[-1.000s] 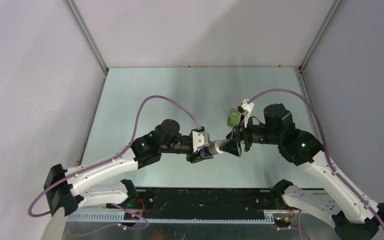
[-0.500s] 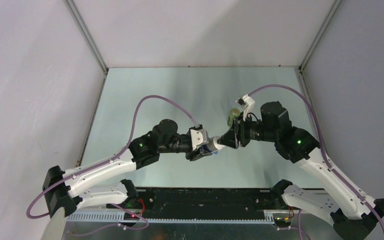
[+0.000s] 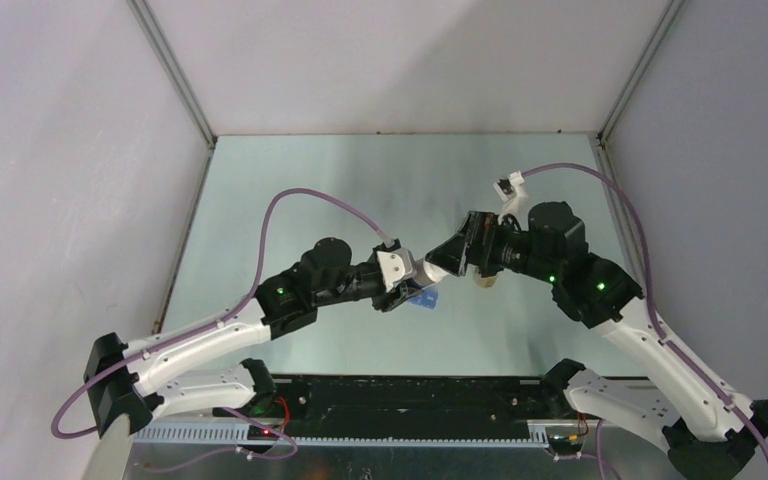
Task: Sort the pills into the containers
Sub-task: Screw the lid of the pill bottle onto the pill bottle.
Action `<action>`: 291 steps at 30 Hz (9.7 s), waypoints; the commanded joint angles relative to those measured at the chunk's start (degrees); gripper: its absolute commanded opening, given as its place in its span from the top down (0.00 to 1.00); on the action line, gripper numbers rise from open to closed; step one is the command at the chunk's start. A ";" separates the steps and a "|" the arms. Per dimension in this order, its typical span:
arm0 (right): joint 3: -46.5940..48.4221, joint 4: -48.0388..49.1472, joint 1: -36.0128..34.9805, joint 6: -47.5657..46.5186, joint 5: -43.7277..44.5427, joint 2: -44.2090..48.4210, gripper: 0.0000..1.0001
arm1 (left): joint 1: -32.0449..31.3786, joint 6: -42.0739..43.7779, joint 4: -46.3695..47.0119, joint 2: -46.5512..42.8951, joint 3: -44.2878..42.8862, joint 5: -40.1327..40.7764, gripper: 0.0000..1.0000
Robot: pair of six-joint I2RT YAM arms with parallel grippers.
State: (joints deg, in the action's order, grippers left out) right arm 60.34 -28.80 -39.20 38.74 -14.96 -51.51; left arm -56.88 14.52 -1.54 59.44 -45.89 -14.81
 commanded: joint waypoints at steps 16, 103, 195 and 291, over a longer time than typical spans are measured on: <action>3.39 -9.12 2.03 -38.45 -19.21 5.06 0.29 | -0.28 0.42 0.46 -2.27 -2.42 -14.03 1.00; -1.23 3.76 -1.36 -9.18 0.49 4.08 0.01 | -0.27 -2.31 7.25 -3.69 0.06 -2.41 1.00; -3.73 5.43 5.74 -24.98 -13.49 7.06 0.33 | -0.24 1.32 -3.99 0.11 -6.24 -20.43 1.00; 0.88 -5.47 5.33 -25.68 -13.94 4.91 0.13 | -0.25 -0.98 -0.91 1.23 -4.75 -8.87 1.00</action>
State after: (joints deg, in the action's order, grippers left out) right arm 60.53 -32.73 -34.37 16.62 -25.19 -46.35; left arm -56.88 12.60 -4.01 61.84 -49.10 -20.51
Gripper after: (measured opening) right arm 0.826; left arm 0.546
